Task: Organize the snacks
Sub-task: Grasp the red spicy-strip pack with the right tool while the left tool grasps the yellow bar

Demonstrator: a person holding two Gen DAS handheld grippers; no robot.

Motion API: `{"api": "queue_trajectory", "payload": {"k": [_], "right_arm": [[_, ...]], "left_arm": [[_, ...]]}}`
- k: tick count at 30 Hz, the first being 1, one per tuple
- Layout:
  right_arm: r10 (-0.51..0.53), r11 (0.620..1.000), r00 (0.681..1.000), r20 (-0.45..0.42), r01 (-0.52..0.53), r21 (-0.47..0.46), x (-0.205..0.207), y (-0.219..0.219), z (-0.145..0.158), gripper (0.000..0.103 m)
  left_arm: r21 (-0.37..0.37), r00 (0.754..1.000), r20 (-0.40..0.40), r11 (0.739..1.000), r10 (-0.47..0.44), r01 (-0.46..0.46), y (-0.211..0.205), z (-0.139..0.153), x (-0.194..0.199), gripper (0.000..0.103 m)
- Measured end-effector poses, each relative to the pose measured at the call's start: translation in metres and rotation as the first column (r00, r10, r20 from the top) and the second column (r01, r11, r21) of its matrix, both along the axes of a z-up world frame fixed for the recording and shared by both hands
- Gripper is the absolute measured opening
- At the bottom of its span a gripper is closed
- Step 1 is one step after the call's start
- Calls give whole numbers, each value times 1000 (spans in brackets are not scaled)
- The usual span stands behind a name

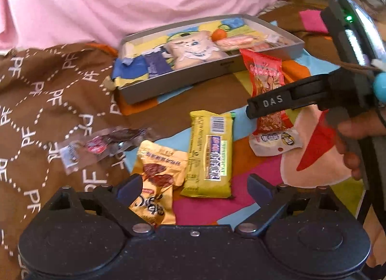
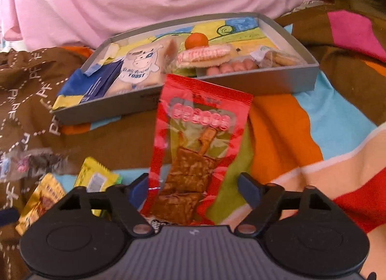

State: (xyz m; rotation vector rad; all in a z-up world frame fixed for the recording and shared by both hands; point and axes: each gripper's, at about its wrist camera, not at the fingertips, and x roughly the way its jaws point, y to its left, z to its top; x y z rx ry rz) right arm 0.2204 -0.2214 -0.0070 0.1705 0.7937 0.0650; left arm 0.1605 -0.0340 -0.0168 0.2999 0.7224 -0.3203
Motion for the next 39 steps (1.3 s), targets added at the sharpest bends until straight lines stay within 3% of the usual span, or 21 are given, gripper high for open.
{"api": "queue_trajectory", "payload": {"k": [8, 16, 20, 25, 32, 34, 37, 39], "right_arm": [[152, 988, 987, -57, -150, 36, -21, -23, -1, 65], [294, 952, 952, -81, -299, -68, -72, -35, 1, 67], [290, 951, 957, -25, -291, -102, -97, -38, -3, 71], [265, 960, 964, 1, -264, -89, -98, -38, -6, 76], [279, 955, 960, 9, -276, -104, -94, -30, -16, 89], [277, 956, 961, 11, -274, -106, -95, -28, -17, 90], [273, 956, 962, 12, -269, -119, -96, -27, -16, 86], [261, 954, 965, 6, -257, -153, -98, -25, -14, 75]], "left_arm": [[-32, 1000, -15, 999, 5, -5, -9, -3, 8, 92], [-33, 1000, -18, 999, -21, 21, -20, -11, 22, 89], [-59, 999, -49, 998, -3, 0, -18, -13, 34, 80], [-87, 993, -109, 994, 49, -58, -18, -17, 50, 75], [3, 992, -126, 1000, 16, -16, -41, -23, 49, 76], [21, 991, -133, 1000, 12, -9, -46, -22, 46, 71], [26, 985, -169, 1000, 11, -7, -50, -23, 45, 53], [26, 986, -167, 999, 29, -25, -50, -22, 40, 52]]}}
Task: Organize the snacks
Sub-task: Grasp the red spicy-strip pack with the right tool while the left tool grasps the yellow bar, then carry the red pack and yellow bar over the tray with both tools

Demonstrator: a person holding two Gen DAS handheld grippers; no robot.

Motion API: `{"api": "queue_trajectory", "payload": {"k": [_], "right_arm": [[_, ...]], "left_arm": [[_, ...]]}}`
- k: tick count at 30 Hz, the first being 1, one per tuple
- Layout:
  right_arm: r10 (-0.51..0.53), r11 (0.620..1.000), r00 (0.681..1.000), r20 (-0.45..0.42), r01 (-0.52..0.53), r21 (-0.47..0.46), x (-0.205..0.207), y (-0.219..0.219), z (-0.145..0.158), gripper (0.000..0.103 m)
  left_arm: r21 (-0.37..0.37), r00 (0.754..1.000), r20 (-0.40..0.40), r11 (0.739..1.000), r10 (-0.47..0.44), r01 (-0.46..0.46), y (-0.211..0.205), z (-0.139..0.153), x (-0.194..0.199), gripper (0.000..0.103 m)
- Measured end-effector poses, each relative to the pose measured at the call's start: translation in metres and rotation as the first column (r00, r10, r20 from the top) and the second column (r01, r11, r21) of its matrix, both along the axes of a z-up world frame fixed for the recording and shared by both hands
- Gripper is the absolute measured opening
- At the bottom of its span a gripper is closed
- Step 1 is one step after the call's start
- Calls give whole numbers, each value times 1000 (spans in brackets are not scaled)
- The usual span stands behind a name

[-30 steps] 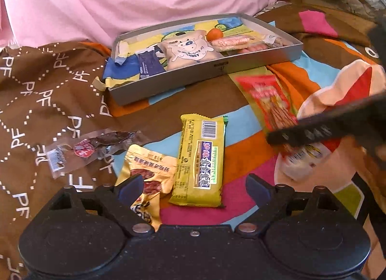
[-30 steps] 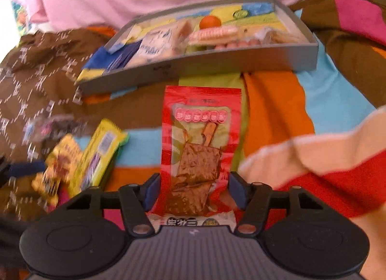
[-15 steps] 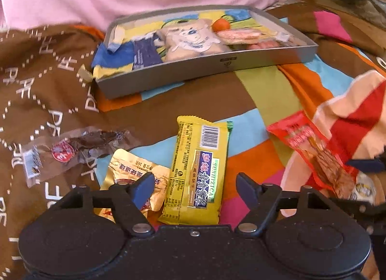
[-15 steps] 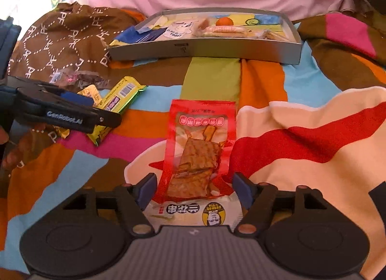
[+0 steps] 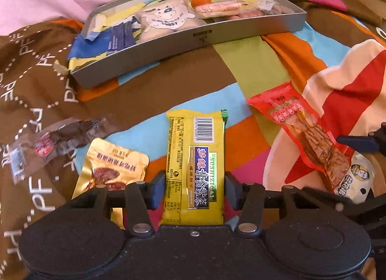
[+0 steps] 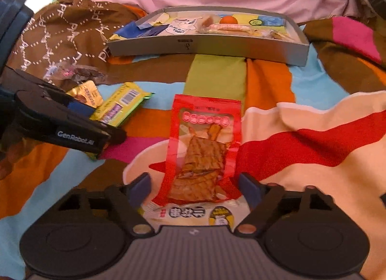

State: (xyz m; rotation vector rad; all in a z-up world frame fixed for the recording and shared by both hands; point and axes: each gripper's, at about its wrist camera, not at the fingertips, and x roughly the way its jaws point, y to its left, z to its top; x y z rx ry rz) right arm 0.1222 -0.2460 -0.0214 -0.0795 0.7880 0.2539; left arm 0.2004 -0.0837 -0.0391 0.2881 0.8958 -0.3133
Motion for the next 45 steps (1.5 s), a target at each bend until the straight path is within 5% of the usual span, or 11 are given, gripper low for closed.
{"api": "queue_trajectory", "payload": {"k": [7, 17, 24, 37, 45], "right_arm": [[0, 1000, 999, -34, -1, -15, -9, -4, 10, 66], [30, 999, 999, -34, -30, -22, -12, -2, 3, 73], [49, 996, 999, 0, -49, -69, -19, 5, 6, 62], [145, 955, 983, 109, -110, -275, -62, 30, 14, 60], [170, 947, 975, 144, -121, -297, -61, 26, 14, 60]], "left_arm": [[-13, 998, -58, 1000, 26, -27, -2, 3, -27, 51], [-25, 992, -108, 997, 68, -71, 1, 6, -41, 52], [-50, 991, -101, 995, 84, -89, 3, 7, -43, 51], [-141, 993, -65, 985, 95, -104, 3, 17, -61, 51], [-162, 995, -4, 982, 97, -97, 0, 29, -63, 51]]}}
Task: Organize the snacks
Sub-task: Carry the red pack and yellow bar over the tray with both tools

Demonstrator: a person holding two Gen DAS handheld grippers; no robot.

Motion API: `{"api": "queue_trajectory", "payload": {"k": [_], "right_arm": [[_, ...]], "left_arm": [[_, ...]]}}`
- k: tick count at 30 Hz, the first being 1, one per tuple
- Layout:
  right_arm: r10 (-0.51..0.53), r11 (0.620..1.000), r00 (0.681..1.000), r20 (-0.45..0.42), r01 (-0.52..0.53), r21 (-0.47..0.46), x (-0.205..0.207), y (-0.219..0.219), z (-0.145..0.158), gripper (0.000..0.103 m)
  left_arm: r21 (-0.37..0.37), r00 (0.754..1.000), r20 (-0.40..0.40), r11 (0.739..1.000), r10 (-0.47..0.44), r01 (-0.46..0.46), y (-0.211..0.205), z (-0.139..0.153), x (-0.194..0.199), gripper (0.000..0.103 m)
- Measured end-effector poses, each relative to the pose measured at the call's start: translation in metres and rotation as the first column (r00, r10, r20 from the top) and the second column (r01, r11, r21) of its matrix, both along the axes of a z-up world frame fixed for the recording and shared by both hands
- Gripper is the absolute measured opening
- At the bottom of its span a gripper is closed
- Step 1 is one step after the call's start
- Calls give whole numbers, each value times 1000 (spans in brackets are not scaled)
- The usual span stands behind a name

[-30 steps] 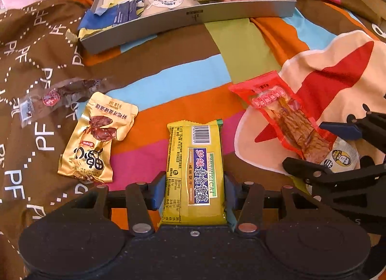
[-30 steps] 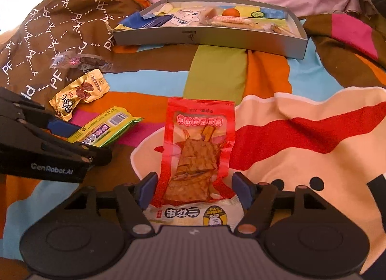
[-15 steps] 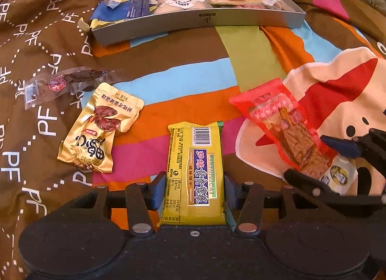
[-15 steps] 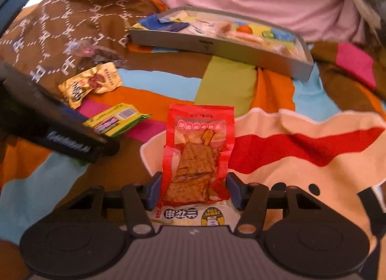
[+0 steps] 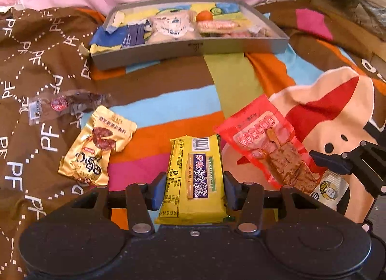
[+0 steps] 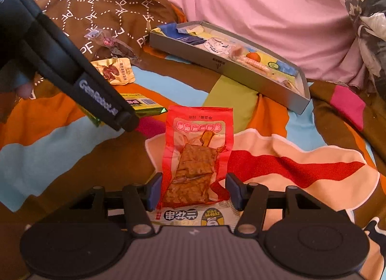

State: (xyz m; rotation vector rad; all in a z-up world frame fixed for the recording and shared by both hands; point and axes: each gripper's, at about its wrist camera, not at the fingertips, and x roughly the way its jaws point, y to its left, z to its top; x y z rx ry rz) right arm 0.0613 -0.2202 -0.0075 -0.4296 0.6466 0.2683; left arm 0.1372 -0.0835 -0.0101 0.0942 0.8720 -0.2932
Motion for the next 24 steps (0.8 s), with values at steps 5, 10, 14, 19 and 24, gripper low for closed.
{"api": "queue_trajectory", "payload": {"k": [5, 10, 14, 19, 24], "right_arm": [[-22, 1000, 1000, 12, 22, 2, 6, -8, 1, 60], [-18, 1000, 1000, 15, 18, 4, 6, -8, 1, 60], [-15, 1000, 1000, 21, 15, 4, 5, -9, 2, 60], [-6, 1000, 999, 33, 6, -13, 4, -6, 1, 60], [22, 998, 998, 53, -18, -65, 1, -1, 1, 60]], "left_arm": [[38, 1000, -10, 999, -15, 15, -2, -4, 6, 50], [38, 995, -100, 999, -3, 7, 0, -19, 14, 51], [30, 994, -111, 999, -8, 12, 0, -25, 25, 54], [33, 993, -121, 999, 7, -3, -3, -27, 37, 51], [42, 992, -118, 999, 35, -30, -2, -22, 33, 50]]}}
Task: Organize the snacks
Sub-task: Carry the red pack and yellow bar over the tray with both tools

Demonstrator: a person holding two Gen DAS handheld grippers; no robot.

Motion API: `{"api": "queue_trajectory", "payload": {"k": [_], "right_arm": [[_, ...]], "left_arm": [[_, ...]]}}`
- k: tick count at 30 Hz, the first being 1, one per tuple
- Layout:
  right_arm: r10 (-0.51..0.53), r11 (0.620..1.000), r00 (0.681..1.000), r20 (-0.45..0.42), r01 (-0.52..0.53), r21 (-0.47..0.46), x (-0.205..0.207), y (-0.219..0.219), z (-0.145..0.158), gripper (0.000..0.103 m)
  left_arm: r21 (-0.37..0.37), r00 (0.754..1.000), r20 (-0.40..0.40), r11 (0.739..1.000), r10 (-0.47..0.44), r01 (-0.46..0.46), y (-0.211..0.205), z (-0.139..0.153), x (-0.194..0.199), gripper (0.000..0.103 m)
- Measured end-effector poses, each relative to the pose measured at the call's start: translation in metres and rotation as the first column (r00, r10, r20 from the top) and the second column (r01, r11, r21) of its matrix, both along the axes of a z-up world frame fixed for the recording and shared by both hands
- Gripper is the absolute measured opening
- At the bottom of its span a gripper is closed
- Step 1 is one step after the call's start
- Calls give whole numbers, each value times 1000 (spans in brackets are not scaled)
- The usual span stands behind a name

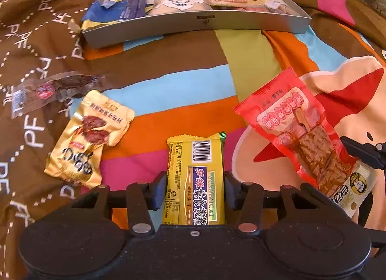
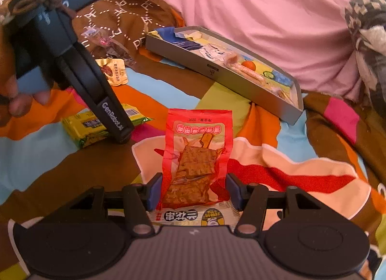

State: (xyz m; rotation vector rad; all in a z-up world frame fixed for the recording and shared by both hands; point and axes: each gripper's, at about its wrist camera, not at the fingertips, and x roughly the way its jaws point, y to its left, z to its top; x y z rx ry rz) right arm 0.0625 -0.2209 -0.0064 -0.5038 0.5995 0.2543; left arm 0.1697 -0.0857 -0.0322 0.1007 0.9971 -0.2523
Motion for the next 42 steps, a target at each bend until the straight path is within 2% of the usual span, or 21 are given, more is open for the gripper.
{"api": "queue_trajectory", "payload": {"k": [7, 14, 20, 23, 27, 31, 36, 39, 42], "right_arm": [[22, 997, 997, 73, -17, -77, -7, 5, 3, 60], [17, 994, 989, 147, -1, -114, -2, 7, 18, 60], [4, 995, 974, 227, 18, -95, 18, 4, 52, 60], [7, 996, 961, 277, 18, -87, 32, 5, 76, 61], [35, 996, 942, 333, -6, -87, 58, 13, 105, 61], [43, 996, 929, 367, -9, -93, 93, 22, 119, 61], [39, 992, 928, 370, 8, -126, 152, 32, 118, 61], [62, 990, 930, 363, -10, -142, 182, 37, 110, 61], [82, 987, 931, 356, -25, -160, 207, 45, 96, 61]], "left_arm": [[-27, 998, 46, 999, 40, -39, 13, 16, -15, 50], [-47, 986, 155, 997, 60, -54, 18, 57, -13, 50], [-63, 974, 212, 995, 83, -71, 23, 103, 12, 50], [-81, 960, 257, 993, 108, -90, 27, 125, 30, 50], [-77, 945, 300, 991, 131, -113, 28, 144, 56, 50], [-72, 933, 338, 991, 127, -109, 28, 149, 91, 50], [-107, 905, 400, 988, 146, -112, 28, 137, 135, 50], [-120, 907, 394, 986, 151, -112, 31, 123, 162, 50], [-102, 916, 375, 988, 144, -114, 37, 107, 184, 50]]}}
